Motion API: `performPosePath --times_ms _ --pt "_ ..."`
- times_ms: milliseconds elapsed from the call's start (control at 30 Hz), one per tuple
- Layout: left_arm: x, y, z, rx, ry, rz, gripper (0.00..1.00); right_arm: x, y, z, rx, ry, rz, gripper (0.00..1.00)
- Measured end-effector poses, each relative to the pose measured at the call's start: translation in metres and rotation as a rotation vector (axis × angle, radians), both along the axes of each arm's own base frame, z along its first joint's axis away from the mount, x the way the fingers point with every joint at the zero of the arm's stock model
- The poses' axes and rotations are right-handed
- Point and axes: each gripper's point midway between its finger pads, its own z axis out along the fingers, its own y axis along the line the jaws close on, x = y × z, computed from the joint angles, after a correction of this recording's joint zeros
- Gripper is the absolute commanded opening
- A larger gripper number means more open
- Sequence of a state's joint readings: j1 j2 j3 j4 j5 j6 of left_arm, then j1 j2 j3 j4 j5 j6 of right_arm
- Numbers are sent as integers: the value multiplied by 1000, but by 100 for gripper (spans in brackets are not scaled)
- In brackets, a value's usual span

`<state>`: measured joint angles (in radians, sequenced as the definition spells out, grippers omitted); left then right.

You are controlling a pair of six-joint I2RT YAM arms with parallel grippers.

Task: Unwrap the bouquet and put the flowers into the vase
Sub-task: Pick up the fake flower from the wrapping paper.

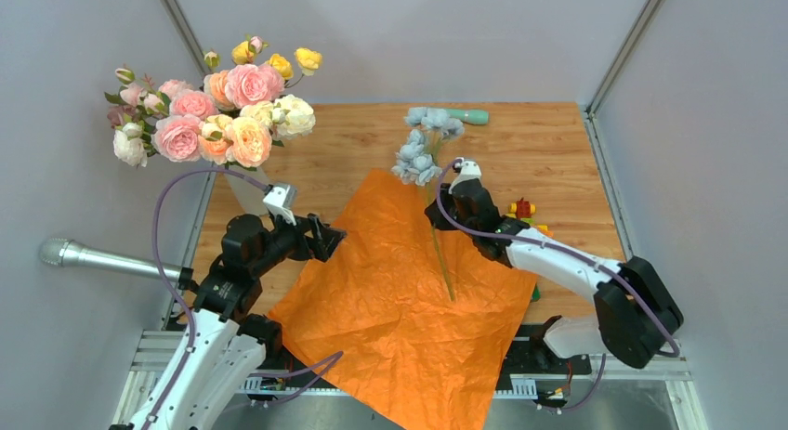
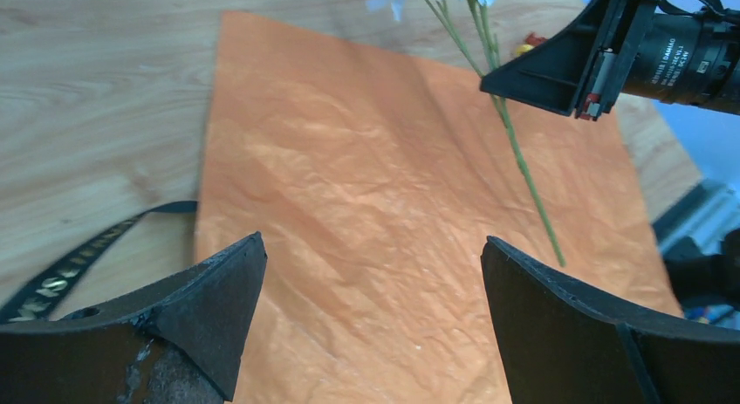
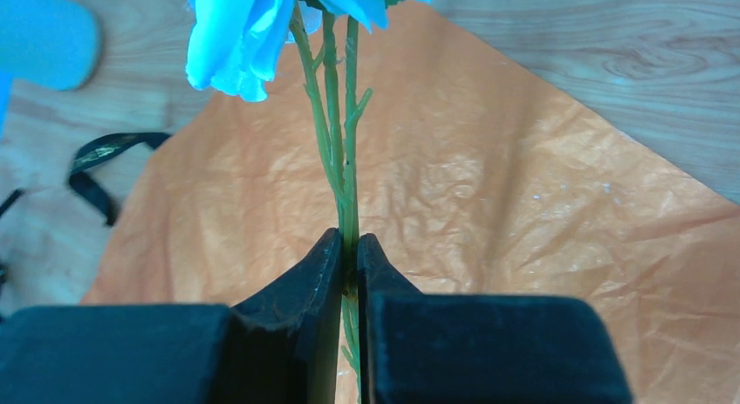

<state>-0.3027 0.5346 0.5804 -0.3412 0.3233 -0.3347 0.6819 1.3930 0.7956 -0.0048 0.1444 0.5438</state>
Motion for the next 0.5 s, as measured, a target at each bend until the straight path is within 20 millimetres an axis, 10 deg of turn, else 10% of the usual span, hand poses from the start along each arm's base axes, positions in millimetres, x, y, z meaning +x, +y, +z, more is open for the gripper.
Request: performPosePath --times_ms 500 --pt "-37 -82 22 -307 54 -197 98 -86 37 79 303 -270 317 0"
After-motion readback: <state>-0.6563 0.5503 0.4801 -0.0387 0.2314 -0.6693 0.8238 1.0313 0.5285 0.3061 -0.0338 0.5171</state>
